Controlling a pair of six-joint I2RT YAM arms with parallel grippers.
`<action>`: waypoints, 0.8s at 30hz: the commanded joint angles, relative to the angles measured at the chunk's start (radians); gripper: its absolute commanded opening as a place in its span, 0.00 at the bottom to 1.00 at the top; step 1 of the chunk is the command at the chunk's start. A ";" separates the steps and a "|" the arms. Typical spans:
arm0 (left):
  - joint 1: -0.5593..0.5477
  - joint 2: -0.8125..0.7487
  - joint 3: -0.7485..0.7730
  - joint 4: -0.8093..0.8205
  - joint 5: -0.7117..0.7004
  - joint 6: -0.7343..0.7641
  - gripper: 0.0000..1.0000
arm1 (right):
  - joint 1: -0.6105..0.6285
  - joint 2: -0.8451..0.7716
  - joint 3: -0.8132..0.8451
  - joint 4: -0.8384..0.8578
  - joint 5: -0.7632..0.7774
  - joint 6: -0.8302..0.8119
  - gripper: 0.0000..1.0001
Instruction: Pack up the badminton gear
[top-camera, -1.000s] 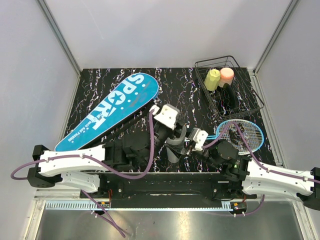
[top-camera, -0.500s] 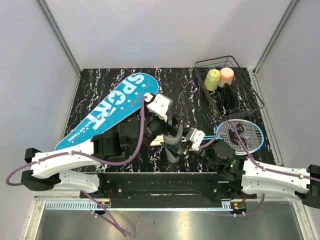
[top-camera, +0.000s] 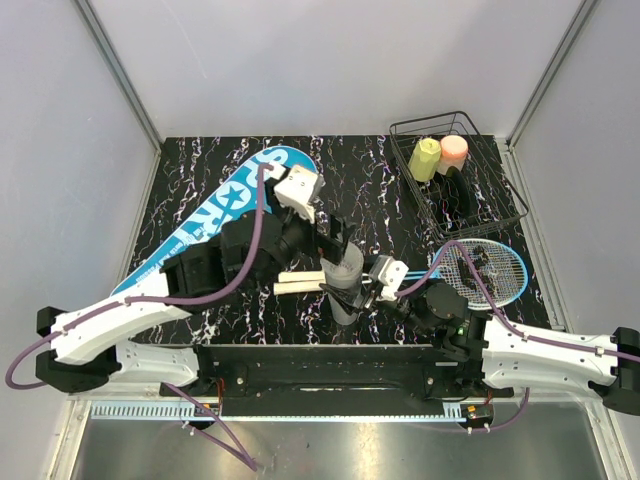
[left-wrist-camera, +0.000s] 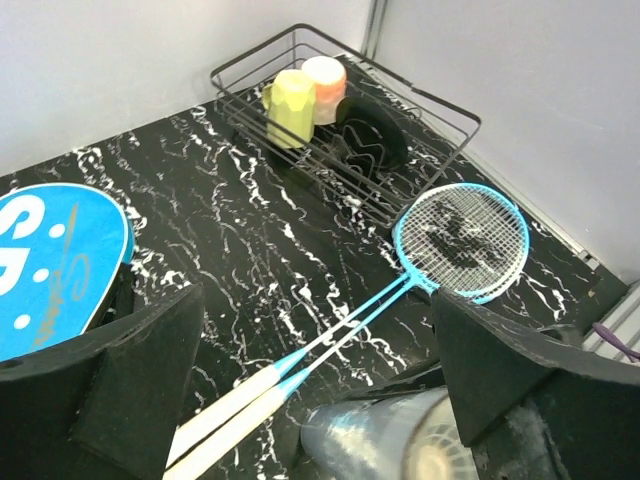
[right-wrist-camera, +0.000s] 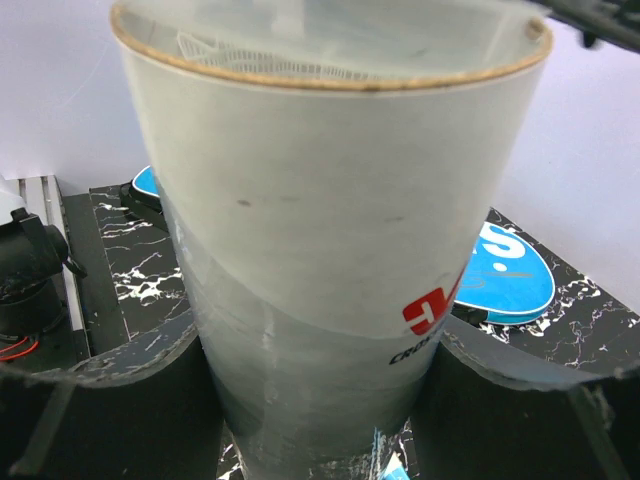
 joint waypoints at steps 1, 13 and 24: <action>0.067 -0.072 0.042 -0.065 0.092 -0.059 0.99 | 0.011 -0.002 0.053 0.104 0.043 0.016 0.45; 0.202 -0.458 -0.276 0.117 0.075 -0.136 0.99 | 0.011 0.046 0.113 0.042 0.190 0.028 0.48; 0.203 -0.683 -0.999 0.753 0.379 -0.102 0.99 | 0.008 0.061 0.159 0.059 0.379 0.021 0.50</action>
